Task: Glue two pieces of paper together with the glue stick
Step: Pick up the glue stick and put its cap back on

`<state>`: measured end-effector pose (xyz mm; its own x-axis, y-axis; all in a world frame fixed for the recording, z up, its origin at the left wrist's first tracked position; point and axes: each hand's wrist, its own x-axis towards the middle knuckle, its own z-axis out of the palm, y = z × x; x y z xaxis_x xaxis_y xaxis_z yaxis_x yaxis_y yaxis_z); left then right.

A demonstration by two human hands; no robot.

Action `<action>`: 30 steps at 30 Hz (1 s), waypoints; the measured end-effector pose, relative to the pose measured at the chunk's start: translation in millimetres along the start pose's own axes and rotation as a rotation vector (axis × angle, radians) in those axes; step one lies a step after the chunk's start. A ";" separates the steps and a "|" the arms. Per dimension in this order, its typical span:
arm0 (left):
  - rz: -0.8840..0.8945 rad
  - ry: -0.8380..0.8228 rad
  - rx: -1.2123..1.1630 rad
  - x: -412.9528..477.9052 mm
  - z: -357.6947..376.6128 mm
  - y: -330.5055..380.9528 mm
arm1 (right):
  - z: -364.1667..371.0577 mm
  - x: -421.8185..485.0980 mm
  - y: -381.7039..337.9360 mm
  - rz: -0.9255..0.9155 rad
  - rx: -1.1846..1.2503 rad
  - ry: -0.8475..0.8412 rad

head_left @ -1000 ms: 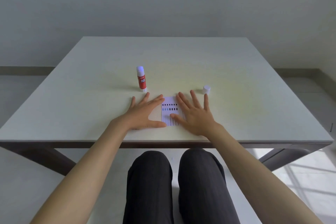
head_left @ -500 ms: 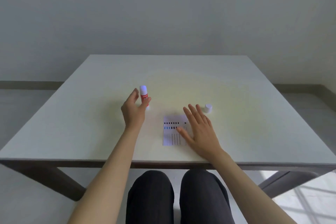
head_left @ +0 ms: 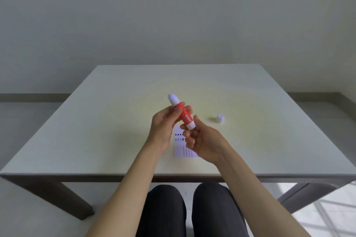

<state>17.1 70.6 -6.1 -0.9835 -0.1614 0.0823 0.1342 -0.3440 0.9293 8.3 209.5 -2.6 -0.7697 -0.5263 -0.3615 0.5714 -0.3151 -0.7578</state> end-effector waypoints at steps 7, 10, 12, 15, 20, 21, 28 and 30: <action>0.016 0.042 -0.007 -9.7 18.4 9.4 | -0.6 -1.8 27.0 -0.936 -0.841 0.486; 0.034 0.064 0.021 -11.8 21.9 9.5 | -2.8 -4.3 23.2 -0.831 -0.762 0.489; 0.047 0.067 0.031 -12.5 19.8 12.0 | 0.1 -11.2 8.9 -0.367 -0.357 0.255; 0.047 0.047 0.038 -14.7 18.0 15.7 | -4.4 -15.9 -0.5 -0.018 0.038 -0.030; 0.064 0.063 0.046 -13.9 19.7 18.9 | -1.5 -12.7 19.8 -0.831 -0.643 0.301; 0.057 0.063 0.054 -14.5 20.6 18.8 | -3.3 -10.9 25.1 -0.974 -0.881 0.429; 0.063 0.104 0.085 -16.0 14.3 15.4 | 1.9 -15.8 12.2 -0.373 -0.260 0.146; 0.046 0.095 0.059 -17.1 13.1 16.4 | -2.5 -17.1 5.0 -0.105 0.033 -0.051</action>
<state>34.6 79.9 12.5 -0.9599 -0.2641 0.0938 0.1693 -0.2797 0.9451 23.6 218.8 -1.5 -0.8105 -0.5285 -0.2526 0.4983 -0.3954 -0.7716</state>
